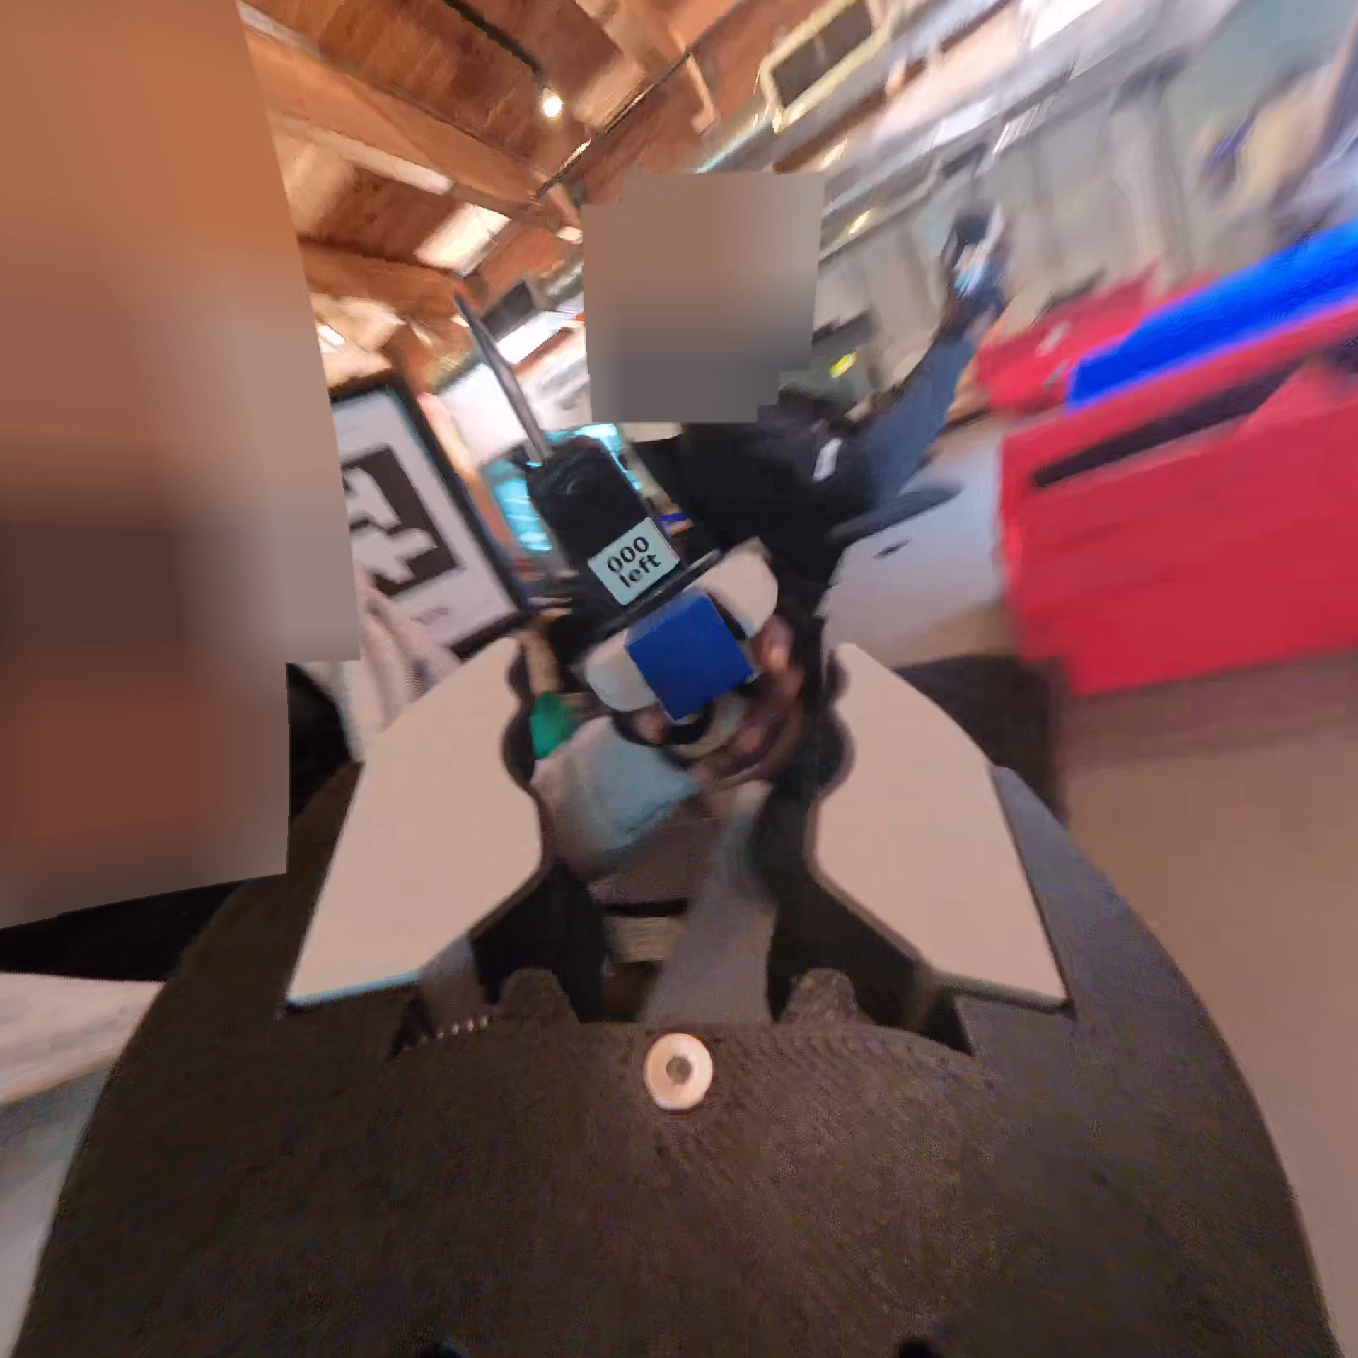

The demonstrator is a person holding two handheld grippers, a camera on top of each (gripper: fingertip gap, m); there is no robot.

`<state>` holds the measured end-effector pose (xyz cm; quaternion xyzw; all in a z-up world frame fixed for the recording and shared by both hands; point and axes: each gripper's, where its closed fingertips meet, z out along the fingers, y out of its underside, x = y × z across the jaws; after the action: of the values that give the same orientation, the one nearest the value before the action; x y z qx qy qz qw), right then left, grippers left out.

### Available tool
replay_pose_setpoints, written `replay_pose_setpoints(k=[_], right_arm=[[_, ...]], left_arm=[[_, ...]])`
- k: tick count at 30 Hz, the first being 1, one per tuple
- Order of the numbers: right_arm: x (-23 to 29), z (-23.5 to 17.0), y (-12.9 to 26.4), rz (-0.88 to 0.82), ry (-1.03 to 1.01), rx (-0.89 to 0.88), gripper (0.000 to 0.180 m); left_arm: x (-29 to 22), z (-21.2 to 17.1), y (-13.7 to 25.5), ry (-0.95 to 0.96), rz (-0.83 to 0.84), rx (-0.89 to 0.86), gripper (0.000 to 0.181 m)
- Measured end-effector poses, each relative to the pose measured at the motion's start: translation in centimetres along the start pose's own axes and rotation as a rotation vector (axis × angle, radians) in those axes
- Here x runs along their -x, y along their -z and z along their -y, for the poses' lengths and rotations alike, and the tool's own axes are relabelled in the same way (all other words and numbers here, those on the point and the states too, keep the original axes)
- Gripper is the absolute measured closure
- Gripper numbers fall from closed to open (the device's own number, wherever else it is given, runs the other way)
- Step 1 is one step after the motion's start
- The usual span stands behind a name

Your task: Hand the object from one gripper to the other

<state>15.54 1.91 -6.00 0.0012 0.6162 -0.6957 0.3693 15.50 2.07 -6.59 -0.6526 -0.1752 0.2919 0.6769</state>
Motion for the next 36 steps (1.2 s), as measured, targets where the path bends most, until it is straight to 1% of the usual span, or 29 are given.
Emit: replay_pose_setpoints(k=[1, 2, 3, 4, 6, 7, 9, 13, 17, 19, 20, 21, 22, 23, 24, 25, 26, 28, 31, 33, 36], right_arm=[[0.1, 0.4, 0.1, -0.054, 0.164, -0.017, 0.094], [0.1, 0.7, 0.3, -0.123, 0.356, -0.015, 0.09], [0.2, 0.8, 0.5, -0.195, 0.559, -0.002, 0.091], [0.4, 0.9, 0.7, -0.256, 0.753, 0.01, 0.094], [1.2, 1.0, 0.7, -0.325, 1.041, 0.003, 0.099], [1.6, 0.6, 0.5, -0.327, 1.127, 0.002, 0.101], [1.6, -0.1, 0.1, -0.339, 1.212, 0.037, 0.108], [1.2, -1.9, -0.6, -0.326, 1.364, 0.139, 0.123], [0.6, -2.7, -0.7, -0.341, 1.484, 0.227, 0.142], [0.5, -2.5, -0.6, -0.34, 1.415, 0.223, 0.151], [0.6, -2.1, -0.5, -0.34, 1.333, 0.197, 0.152], [0.7, -1.6, -0.3, -0.33, 1.217, 0.16, 0.151], [0.7, -1.1, -0.2, -0.302, 1.061, 0.124, 0.151], [0.6, -0.9, 0.0, -0.259, 0.866, 0.099, 0.151], [0.4, -0.8, 0.1, -0.21, 0.647, 0.088, 0.151], [0.4, -0.8, 0.2, -0.15, 0.429, 0.089, 0.152], [0.6, -0.8, 0.3, -0.079, 0.238, 0.085, 0.152], [0.9, -0.4, 0.4, 0.03, -0.021, 0.038, 0.152], [0.3, -0.6, 0.5, 0.057, -0.195, 0.025, 0.152], [0.2, -1.2, 0.4, 0.076, -0.266, 0.055, 0.152], [0.2, -2.3, 0.1, 0.079, -0.331, 0.118, 0.152]], left_arm=[[0.1, 0.1, 0.2, 0.161, -0.039, 0.002, 0.154], [0.0, 0.0, 0.4, 0.333, -0.094, 0.014, 0.154], [-0.3, 0.0, 0.6, 0.498, -0.168, 0.025, 0.154], [-0.6, 0.2, 0.9, 0.619, -0.234, 0.011, 0.154], [-0.6, 1.0, 1.3, 0.748, -0.31, -0.068, 0.154], [-0.6, 1.2, 1.4, 0.784, -0.33, -0.084, 0.154], [-1.0, 0.8, 1.3, 0.818, -0.355, -0.053, 0.154], [-2.5, -0.9, 0.6, 0.803, -0.385, 0.076, 0.154], [-3.2, -1.1, 0.4, 0.783, -0.411, 0.102, 0.154], [-3.0, -0.8, 0.4, 0.735, -0.404, 0.073, 0.153], [-2.7, -0.1, 0.4, 0.676, -0.394, 0.023, 0.147], [-2.2, 0.7, 0.5, 0.589, -0.361, -0.047, 0.133], [-1.5, 1.4, 0.6, 0.482, -0.293, -0.111, 0.119], [-1.1, 1.8, 0.8, 0.327, -0.214, -0.164, 0.1], [-0.9, 2.2, 1.0, 0.129, -0.139, -0.206, 0.092], [-1.1, 2.4, 1.3, -0.086, -0.083, -0.23, 0.091], [-1.2, 2.2, 1.2, -0.257, -0.029, -0.202, 0.092], [-0.9, 1.0, 0.7, -0.456, 0.033, -0.096, 0.102], [-1.7, 0.1, -0.1, -0.62, 0.043, -0.039, 0.115], [-1.4, -0.3, -0.5, -0.707, 0.084, 0.0, 0.119], [-1.6, -1.8, -1.0, -0.774, 0.069, 0.08, 0.127]])
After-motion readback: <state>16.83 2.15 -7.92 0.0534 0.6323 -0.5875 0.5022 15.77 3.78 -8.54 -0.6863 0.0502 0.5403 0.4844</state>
